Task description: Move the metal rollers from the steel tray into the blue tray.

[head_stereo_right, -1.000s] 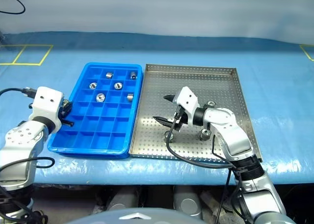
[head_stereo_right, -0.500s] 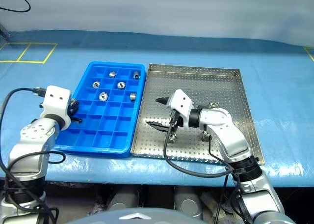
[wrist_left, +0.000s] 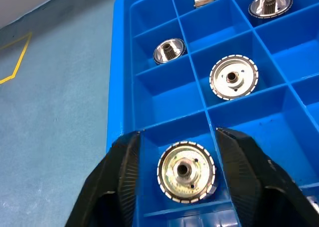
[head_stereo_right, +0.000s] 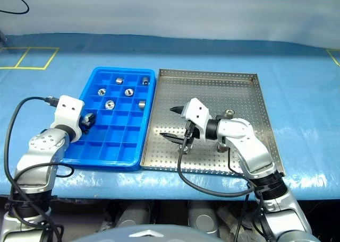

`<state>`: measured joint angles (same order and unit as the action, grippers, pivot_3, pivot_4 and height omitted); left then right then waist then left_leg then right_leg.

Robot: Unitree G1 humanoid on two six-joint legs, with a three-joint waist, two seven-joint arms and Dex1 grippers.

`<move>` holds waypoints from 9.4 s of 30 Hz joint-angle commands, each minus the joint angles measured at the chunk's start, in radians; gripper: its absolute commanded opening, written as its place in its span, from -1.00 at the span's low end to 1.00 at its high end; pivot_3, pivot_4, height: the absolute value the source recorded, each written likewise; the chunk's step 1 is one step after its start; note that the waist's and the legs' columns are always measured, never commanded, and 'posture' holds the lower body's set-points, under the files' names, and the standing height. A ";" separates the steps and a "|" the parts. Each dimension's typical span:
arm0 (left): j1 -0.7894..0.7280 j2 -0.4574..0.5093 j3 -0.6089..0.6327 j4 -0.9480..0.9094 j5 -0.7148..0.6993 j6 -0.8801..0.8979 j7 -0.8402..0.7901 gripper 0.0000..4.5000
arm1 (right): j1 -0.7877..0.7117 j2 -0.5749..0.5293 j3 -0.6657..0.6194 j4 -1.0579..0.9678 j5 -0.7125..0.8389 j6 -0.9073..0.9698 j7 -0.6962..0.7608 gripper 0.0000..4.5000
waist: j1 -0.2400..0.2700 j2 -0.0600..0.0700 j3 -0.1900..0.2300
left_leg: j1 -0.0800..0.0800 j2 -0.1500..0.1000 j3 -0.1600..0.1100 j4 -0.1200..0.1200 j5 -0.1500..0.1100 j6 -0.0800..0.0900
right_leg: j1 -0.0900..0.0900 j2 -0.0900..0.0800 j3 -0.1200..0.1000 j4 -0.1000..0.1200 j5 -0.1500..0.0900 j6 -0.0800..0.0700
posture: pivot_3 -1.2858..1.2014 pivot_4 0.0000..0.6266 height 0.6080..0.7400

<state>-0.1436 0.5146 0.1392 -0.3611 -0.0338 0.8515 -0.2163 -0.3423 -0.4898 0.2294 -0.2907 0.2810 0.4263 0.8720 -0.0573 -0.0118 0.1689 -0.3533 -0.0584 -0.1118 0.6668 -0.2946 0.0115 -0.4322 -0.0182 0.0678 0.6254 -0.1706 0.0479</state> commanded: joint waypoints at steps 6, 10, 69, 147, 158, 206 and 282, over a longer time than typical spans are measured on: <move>-0.068 -0.105 0.015 -0.096 -0.165 -0.212 -0.118 0.39 | -0.008 -0.001 -0.032 -0.058 0.012 0.002 -0.029 1.00 | 0.003 0.000 0.000 | -0.001 0.000 0.000 0.000 0.001 -0.001 | 0.000 -0.001 -0.001 0.000 0.000 0.000 | -0.04 -0.52 1.00; -0.133 -0.162 -0.088 -0.115 -0.302 -0.239 -0.273 0.39 | 0.032 -0.032 -0.086 -0.089 0.009 0.015 -0.070 1.00 | 0.001 0.000 0.000 | -0.002 -0.001 0.000 0.001 0.001 -0.001 | -0.001 -0.001 -0.001 -0.001 0.000 0.000 | -0.10 -0.52 1.00; -0.189 -0.038 -0.573 0.202 -0.009 -0.310 -0.576 -0.26 | 0.289 -0.150 -0.242 -0.277 0.063 0.094 -0.162 1.00 | -0.181 0.002 -0.001 | -0.003 0.001 0.008 0.017 -0.004 0.009 | 0.004 0.009 0.008 0.001 0.001 0.013 | -0.22 -0.52 1.00; -0.336 -0.220 -0.298 0.200 -0.148 -0.323 -0.307 0.99 | 0.186 -0.118 -0.203 -0.181 0.013 0.050 -0.113 1.00 | -0.017 0.001 0.000 | -0.007 -0.002 0.002 0.015 -0.002 0.003 | 0.002 -0.001 -0.003 0.000 0.002 0.003 | -0.20 -0.52 1.00; -0.573 -0.358 -0.394 0.730 -0.078 -0.511 -0.414 0.99 | 0.335 -0.107 -0.271 -0.357 0.052 0.126 -0.218 1.00 | -0.158 0.002 0.000 | -0.007 -0.003 0.005 0.016 -0.007 0.012 | 0.001 -0.001 0.002 -0.001 -0.002 0.012 | -0.31 -0.52 1.00; -0.614 -0.402 -0.356 0.968 0.068 -0.552 -0.305 -0.18 | 0.264 -0.099 -0.229 -0.313 0.058 0.113 -0.213 1.00 | -0.272 0.002 0.000 | -0.007 -0.003 0.006 0.016 -0.007 0.013 | 0.002 -0.002 0.004 0.000 -0.002 0.017 | -0.27 -0.52 1.00; -0.034 -0.084 -0.111 -0.276 -0.288 -0.129 -0.328 0.99 | 0.034 -0.051 -0.168 0.029 -0.017 0.067 -0.170 1.00 | 0.020 0.003 0.000 | -0.008 -0.004 0.002 0.015 -0.003 0.005 | 0.000 -0.005 -0.002 0.000 0.001 0.006 | -0.07 -0.52 1.00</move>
<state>-0.1647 0.4286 0.0607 -0.6291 -0.3142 0.7780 -0.5131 -0.3172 -0.5253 0.1039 -0.2204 0.2716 0.4742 0.7302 -0.0378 -0.0086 0.1686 -0.3614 -0.0628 -0.1101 0.6822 -0.2981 0.0168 -0.4318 -0.0235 0.0665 0.6253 -0.1697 0.0541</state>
